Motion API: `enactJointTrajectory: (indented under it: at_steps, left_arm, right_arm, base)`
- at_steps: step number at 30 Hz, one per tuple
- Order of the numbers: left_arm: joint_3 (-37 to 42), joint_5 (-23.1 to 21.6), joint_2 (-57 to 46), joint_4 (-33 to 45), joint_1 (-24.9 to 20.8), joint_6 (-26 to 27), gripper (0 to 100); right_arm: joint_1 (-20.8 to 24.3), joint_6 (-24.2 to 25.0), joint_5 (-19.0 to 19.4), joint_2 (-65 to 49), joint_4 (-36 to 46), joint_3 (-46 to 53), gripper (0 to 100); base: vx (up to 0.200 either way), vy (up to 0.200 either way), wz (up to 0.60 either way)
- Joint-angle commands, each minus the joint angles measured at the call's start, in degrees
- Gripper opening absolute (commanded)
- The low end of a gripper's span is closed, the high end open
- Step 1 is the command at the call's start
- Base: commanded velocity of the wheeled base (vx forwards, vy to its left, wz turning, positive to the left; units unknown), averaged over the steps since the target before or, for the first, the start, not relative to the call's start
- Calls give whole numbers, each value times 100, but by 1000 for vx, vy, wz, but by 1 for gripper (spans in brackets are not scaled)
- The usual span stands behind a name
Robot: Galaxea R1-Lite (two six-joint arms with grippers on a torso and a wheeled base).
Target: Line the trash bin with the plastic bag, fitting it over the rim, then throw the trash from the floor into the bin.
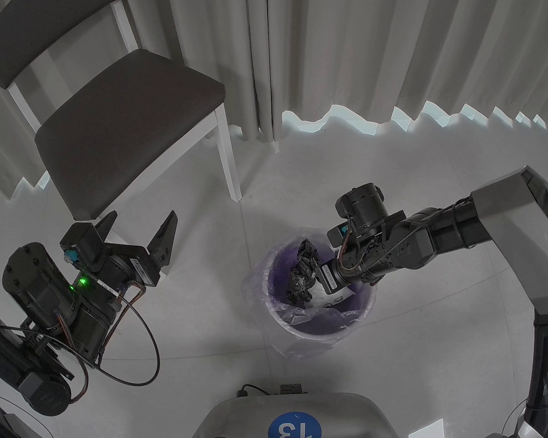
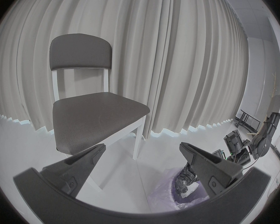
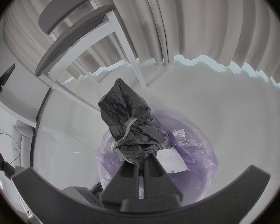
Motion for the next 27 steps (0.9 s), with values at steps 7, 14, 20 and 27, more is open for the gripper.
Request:
enactJointTrajectory:
  at_steps: [7,14,20,27]
  left_arm:
    - [33,5,-7,-76,-2,-4,100]
    - [33,-3,-25,-76,-2,-4,100]
    - [41,5,-25,-76,-2,-4,100]
    - [33,5,-7,-76,7,-4,100]
  right_arm:
    - [-110,-157,8,363,10,-102,0]
    - [-127,-192,8,583,10,-190,0]
    - [-171,-192,8,794,-16,-287,0]
    - [-171,-210,8,864,28,-454,0]
  base:
    - [0,0,0]
    - [0,0,0]
    - [0,0,0]
    - [0,0,0]
